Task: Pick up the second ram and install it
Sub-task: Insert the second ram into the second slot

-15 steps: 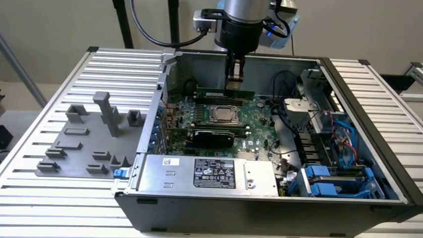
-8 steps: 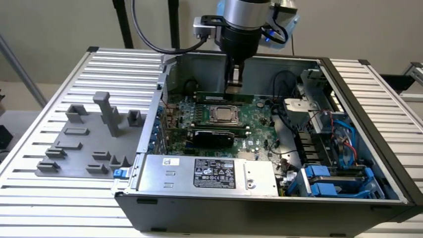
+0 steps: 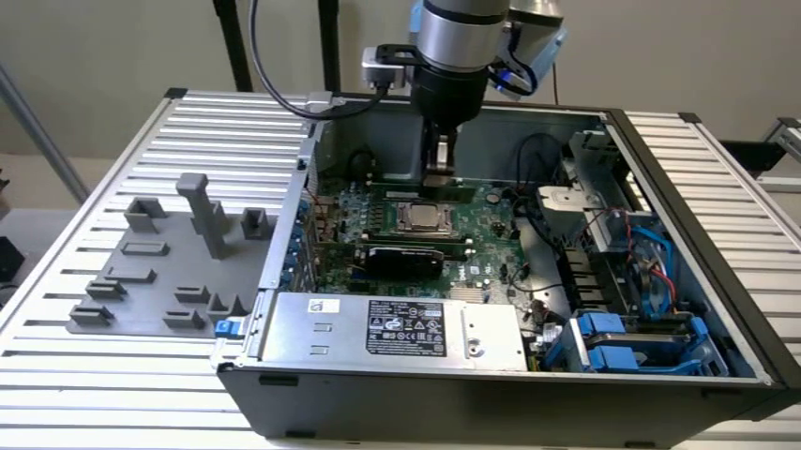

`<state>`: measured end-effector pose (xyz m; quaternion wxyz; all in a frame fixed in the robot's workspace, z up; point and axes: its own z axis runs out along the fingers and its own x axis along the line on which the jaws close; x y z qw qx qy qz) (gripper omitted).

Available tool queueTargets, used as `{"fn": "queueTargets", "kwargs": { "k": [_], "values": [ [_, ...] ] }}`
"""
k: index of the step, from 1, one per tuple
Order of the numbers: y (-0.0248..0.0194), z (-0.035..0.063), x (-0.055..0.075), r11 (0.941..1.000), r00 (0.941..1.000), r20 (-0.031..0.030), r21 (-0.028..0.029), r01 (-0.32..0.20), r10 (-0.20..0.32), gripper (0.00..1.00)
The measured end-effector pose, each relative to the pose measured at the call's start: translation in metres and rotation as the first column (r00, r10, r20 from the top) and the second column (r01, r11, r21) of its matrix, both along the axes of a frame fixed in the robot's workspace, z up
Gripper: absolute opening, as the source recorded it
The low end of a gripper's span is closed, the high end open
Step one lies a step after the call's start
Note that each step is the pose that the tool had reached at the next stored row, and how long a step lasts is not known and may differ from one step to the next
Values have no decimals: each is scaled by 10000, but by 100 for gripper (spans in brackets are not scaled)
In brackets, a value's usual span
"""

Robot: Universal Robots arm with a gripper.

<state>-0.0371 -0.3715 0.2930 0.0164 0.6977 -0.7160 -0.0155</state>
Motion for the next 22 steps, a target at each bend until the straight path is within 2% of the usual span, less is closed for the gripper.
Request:
{"fn": "queueTargets", "kwargs": {
  "k": [4, 10, 22],
  "values": [
    [-18, -72, -4, 10000, 10000, 0, 7, -51, 51, 0],
    [-80, -182, -6, 10000, 10000, 1, 22, -43, 43, 0],
    [-82, -400, -13, 9992, 9992, 3, 36, 409, -409, 0]
  ]
}}
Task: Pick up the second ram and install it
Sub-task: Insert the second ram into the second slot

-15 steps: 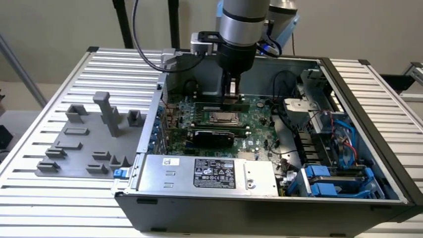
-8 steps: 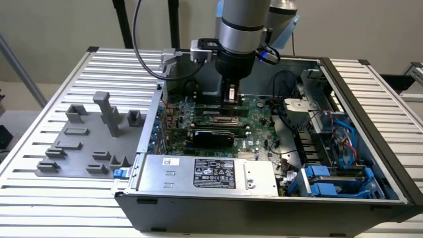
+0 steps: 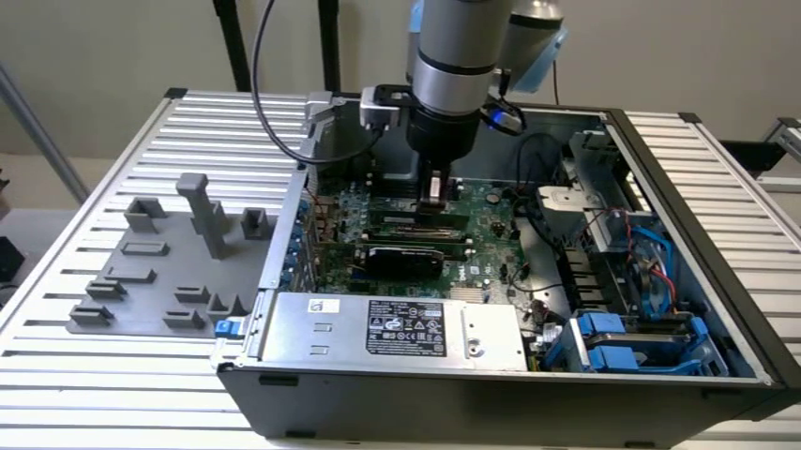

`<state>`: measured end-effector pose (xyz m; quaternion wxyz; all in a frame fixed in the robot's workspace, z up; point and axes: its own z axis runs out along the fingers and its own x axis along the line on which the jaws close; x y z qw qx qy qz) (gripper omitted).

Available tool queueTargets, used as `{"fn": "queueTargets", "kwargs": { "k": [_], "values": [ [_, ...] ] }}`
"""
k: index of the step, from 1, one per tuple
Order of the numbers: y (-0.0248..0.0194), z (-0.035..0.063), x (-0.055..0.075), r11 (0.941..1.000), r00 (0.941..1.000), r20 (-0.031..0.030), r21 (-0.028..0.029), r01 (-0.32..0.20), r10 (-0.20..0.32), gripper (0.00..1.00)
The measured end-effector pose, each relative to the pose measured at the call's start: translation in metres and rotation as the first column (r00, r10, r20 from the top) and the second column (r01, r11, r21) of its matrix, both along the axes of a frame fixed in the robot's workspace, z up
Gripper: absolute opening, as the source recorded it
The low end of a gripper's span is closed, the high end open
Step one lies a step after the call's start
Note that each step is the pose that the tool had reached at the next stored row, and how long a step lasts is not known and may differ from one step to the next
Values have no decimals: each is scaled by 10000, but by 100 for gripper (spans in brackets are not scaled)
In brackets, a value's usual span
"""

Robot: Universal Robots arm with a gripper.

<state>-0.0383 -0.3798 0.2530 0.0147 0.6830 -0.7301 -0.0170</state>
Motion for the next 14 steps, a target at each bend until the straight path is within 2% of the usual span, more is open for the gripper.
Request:
{"fn": "queueTargets", "kwargs": {
  "k": [6, 9, 11, 14],
  "values": [
    [3, -108, 0, 10000, 10000, 3, 0, 73, -73, 0],
    [3, -163, 0, 10000, 10000, 28, 0, 56, -56, 0],
    [4, -182, 1, 10000, 10000, 61, 1, -9, 9, 0],
    [3, -182, 1, 9998, 9998, 66, -2, -176, 176, 0]
  ]
}}
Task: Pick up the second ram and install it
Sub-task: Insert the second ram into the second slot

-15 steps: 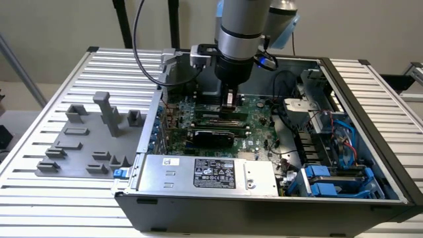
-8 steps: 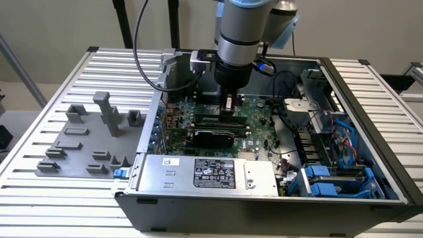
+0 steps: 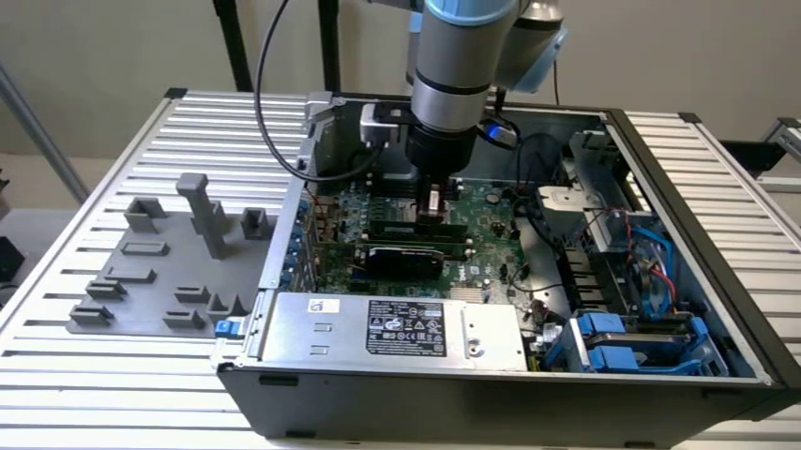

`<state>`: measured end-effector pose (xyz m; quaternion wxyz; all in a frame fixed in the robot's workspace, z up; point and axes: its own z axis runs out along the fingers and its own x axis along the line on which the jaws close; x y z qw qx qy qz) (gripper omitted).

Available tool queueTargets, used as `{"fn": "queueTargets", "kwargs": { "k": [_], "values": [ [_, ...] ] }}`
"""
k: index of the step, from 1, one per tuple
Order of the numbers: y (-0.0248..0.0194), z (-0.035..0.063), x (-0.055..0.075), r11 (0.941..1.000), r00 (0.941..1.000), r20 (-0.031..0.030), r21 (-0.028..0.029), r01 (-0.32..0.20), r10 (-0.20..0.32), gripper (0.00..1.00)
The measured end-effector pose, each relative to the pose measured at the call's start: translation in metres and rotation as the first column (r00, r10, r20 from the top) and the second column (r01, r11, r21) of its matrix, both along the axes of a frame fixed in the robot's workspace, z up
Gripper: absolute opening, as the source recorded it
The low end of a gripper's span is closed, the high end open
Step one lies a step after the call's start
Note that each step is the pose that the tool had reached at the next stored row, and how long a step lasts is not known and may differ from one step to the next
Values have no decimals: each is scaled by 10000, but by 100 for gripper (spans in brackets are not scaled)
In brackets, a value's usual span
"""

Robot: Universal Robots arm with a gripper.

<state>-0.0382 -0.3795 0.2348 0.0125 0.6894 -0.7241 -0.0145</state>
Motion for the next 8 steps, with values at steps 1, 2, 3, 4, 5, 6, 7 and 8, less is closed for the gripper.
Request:
{"fn": "queueTargets", "kwargs": {
  "k": [1, 2, 3, 4, 5, 6, 7, 8],
  "values": [
    [0, -1, 0, 10000, 10000, 1, 1, -81, 81, 0],
    [0, -1, 0, 9999, 9999, 2, 2, -150, 150, 0],
    [0, -1, 0, 9998, 9998, 1, 2, -204, 204, 0],
    [0, -1, 0, 9997, 9997, 1, 2, -250, 250, 0],
    [0, -1, 0, 9997, 9997, 1, 2, -256, 256, 0],
    [0, -2, 0, 9997, 9997, 2, 2, -256, 256, 0],
    [0, -4, 0, 9997, 9997, 2, 3, -257, 257, 0],
    [1, -9, 0, 9997, 9997, 4, 6, -255, 255, 0]
  ]
}}
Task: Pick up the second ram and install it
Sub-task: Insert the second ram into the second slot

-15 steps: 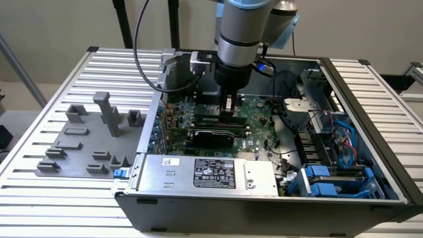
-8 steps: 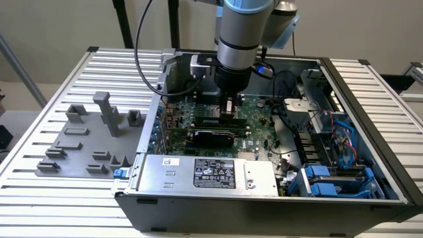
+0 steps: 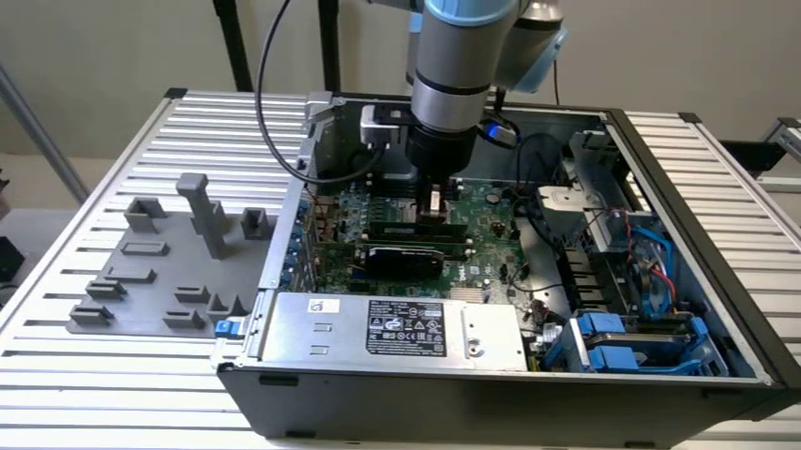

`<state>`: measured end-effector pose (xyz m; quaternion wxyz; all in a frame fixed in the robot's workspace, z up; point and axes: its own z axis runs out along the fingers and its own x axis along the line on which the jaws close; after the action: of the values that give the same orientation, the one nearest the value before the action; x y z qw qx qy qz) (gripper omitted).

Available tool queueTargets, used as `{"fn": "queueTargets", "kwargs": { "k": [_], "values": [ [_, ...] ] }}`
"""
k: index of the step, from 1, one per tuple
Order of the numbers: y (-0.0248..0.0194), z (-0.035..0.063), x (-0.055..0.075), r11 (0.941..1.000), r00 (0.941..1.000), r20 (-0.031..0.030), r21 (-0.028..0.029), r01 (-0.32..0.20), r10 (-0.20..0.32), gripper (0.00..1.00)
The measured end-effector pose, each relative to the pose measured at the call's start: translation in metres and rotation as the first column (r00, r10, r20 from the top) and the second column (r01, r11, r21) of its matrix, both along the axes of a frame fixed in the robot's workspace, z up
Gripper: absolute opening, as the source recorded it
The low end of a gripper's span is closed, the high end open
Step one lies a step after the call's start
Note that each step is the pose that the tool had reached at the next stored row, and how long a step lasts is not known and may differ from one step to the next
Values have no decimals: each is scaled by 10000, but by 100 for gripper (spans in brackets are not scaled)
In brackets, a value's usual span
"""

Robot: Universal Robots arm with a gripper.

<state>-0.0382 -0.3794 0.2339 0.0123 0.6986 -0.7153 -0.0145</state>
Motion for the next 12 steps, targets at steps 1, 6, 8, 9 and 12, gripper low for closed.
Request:
{"fn": "queueTargets", "kwargs": {
  "k": [1, 6, 8, 9, 12],
  "values": [
    [0, -5, 0, 10000, 10000, 0, -1, 5, -5, 0],
    [-1, -30, 6, 10000, 10000, -2, -5, 44, -44, 0],
    [-1, -36, 9, 10000, 10000, -3, -6, 54, -54, 0],
    [-1, -36, 10, 10000, 10000, -3, -7, 56, -56, 0],
    [-1, -39, 11, 10000, 10000, -2, -5, 68, -68, 0]
  ]
}}
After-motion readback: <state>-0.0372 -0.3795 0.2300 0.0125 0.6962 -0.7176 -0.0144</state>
